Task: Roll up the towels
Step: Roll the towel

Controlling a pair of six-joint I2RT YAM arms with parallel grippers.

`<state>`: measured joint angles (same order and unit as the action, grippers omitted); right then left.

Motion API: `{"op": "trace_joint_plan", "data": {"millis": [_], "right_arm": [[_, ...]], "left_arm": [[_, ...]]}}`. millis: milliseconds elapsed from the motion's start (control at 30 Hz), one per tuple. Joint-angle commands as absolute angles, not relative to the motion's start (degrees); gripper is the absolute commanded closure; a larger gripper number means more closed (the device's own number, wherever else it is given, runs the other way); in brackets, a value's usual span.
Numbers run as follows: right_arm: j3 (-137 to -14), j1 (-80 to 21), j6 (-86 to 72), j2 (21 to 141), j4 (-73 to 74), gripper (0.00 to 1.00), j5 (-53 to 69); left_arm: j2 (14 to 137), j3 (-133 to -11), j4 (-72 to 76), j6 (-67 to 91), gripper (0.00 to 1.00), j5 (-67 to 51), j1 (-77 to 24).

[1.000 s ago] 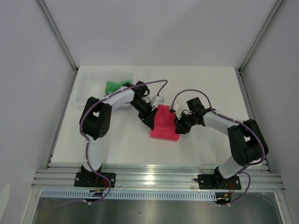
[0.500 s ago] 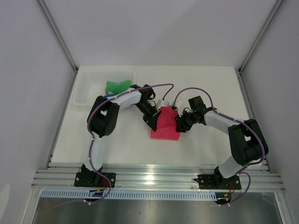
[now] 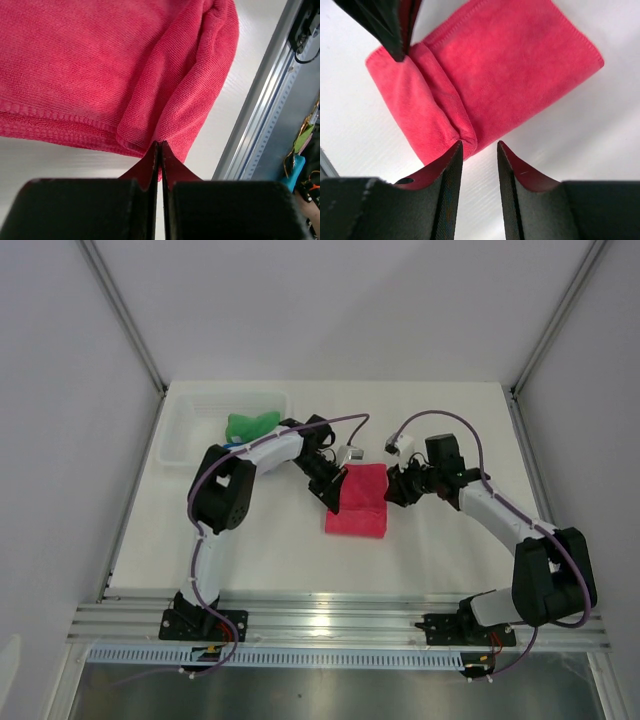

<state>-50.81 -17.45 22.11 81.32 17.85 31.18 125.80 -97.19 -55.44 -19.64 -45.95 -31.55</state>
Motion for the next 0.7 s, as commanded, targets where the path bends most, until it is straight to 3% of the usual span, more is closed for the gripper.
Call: {"op": "trace_joint_plan", "data": {"millis": [0, 67, 100, 200, 300, 667], "right_arm": [[-51.2, -17.7, 19.3, 78.2, 16.1, 0.65, 33.3], [-48.9, -17.6, 18.1, 77.4, 13.9, 0.71, 36.0], [-47.7, -17.7, 15.7, 76.3, 12.3, 0.79, 37.9], [-40.4, -18.0, 9.4, 74.4, -1.1, 0.85, 45.9], [-35.6, -19.3, 3.7, 73.9, -10.9, 0.86, 44.4], [-35.2, -22.9, -1.0, 84.6, -14.0, 0.9, 33.8]], "left_arm": [[126.4, -98.9, -53.8, -16.6, 0.99, -44.3, -31.6], [126.6, -99.1, -53.7, -16.1, 0.99, -43.4, -31.6], [126.8, -99.3, -53.6, -15.9, 1.0, -43.0, -31.6], [127.5, -99.5, -54.1, -15.1, 0.99, -41.0, -31.6], [128.1, -99.4, -54.1, -14.4, 0.99, -39.7, -31.6], [127.9, -99.9, -53.4, -13.5, 0.99, -39.4, -31.6]]}}
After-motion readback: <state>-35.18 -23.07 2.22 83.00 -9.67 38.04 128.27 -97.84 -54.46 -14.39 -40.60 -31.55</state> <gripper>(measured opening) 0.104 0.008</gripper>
